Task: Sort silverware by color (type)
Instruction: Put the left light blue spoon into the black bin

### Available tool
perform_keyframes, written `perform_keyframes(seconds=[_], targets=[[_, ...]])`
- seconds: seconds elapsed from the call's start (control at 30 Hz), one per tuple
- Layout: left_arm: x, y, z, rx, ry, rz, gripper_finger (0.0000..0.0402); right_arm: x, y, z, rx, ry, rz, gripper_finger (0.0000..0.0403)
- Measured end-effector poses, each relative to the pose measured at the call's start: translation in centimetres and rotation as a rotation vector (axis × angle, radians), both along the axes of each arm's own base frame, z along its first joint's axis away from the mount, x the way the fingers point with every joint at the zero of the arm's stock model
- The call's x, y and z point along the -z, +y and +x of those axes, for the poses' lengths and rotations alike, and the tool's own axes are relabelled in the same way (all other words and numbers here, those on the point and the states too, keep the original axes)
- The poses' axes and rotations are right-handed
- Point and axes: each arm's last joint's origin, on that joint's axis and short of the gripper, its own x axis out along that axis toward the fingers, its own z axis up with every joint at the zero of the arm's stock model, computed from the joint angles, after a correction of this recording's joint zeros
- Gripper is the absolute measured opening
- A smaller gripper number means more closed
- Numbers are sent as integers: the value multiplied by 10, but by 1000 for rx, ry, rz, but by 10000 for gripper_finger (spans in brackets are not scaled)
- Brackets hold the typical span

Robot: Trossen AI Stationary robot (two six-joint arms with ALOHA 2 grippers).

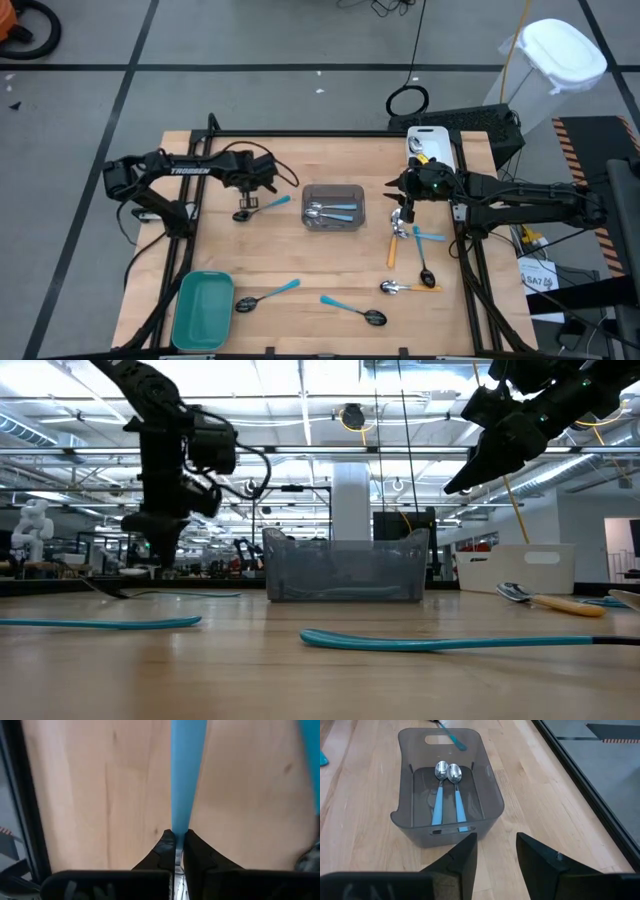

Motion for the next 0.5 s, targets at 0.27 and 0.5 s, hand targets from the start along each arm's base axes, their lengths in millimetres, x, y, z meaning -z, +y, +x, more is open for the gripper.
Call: perform_keyframes(seconds=[0.27, 0.5], targets=[[-31, -19, 29, 64, -116, 36, 11, 0, 0, 0, 2, 0, 3, 132], [-65, -38, 52, 149, -224, 62, 11, 0, 0, 0, 2, 0, 3, 132]])
